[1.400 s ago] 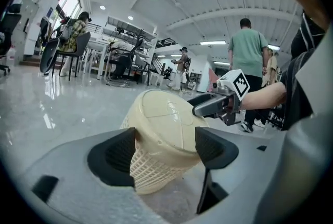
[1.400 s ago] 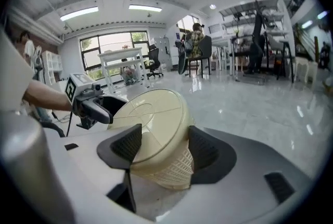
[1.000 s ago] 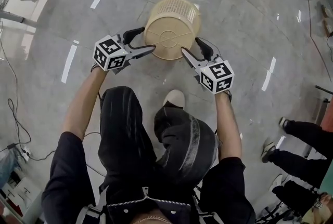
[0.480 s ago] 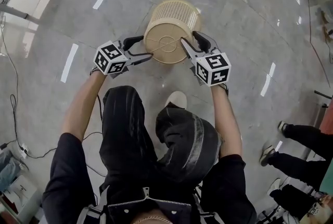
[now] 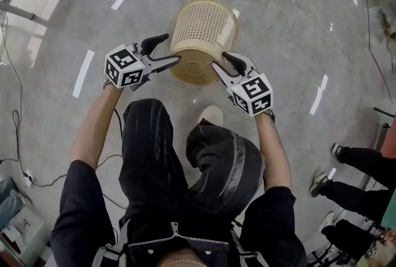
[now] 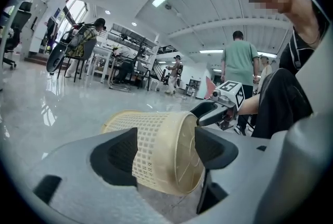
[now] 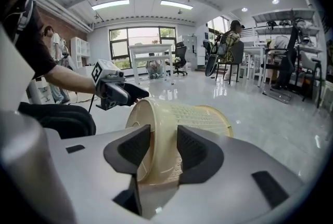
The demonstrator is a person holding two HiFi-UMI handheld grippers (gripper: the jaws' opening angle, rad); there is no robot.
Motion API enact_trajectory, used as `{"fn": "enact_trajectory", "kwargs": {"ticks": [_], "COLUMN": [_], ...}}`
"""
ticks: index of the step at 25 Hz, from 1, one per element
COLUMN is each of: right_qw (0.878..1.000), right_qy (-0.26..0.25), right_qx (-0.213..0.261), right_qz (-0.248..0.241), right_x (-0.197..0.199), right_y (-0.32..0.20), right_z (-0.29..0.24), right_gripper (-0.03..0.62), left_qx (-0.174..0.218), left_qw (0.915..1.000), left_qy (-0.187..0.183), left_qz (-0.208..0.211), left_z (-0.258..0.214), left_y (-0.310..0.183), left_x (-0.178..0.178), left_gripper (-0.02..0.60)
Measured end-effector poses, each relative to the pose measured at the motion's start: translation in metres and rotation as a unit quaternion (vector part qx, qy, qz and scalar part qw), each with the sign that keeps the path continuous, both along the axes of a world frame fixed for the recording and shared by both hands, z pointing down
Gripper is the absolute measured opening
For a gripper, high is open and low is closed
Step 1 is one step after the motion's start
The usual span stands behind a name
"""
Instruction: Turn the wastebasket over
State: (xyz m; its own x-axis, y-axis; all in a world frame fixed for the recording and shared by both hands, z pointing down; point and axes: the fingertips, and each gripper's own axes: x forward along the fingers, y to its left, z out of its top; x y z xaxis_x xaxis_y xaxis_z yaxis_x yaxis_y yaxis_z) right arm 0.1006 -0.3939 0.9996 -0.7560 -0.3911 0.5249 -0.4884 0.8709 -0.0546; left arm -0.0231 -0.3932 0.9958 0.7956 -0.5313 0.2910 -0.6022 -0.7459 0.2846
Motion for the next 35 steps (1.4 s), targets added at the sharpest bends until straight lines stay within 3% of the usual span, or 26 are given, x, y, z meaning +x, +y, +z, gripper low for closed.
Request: {"fn": "enact_trajectory", "kwargs": {"ticks": [8, 10, 21, 25, 30, 35], "right_qw": [0.997, 0.996, 0.996, 0.997, 0.999, 0.996], "right_qy": [0.065, 0.058, 0.038, 0.025, 0.023, 0.061], "right_qx": [-0.038, -0.058, -0.082, -0.07, -0.033, 0.021], "right_qz": [-0.032, -0.022, 0.003, -0.002, -0.027, -0.062], "right_x": [0.003, 0.002, -0.012, -0.026, -0.056, -0.095], "right_y": [0.044, 0.046, 0.028, 0.011, -0.022, -0.063], "right_z": [0.065, 0.077, 0.087, 0.074, 0.048, 0.032], "right_gripper": [0.122, 0.087, 0.086, 0.087, 0.087, 0.087], "left_qx": [-0.029, -0.04, -0.059, -0.051, -0.063, -0.069], "left_qw": [0.999, 0.9989, 0.9982, 0.9977, 0.9936, 0.9902], "left_qy": [0.01, 0.009, -0.005, -0.019, 0.006, 0.008], "left_qz": [0.031, 0.024, -0.002, -0.042, -0.094, -0.121], "left_z": [0.022, 0.032, 0.058, 0.068, 0.08, 0.089], "left_y": [0.018, 0.019, 0.014, 0.007, 0.004, 0.011], "left_x": [0.027, 0.026, 0.019, 0.008, -0.014, -0.033], "left_gripper": [0.307, 0.301, 0.301, 0.301, 0.301, 0.299]}}
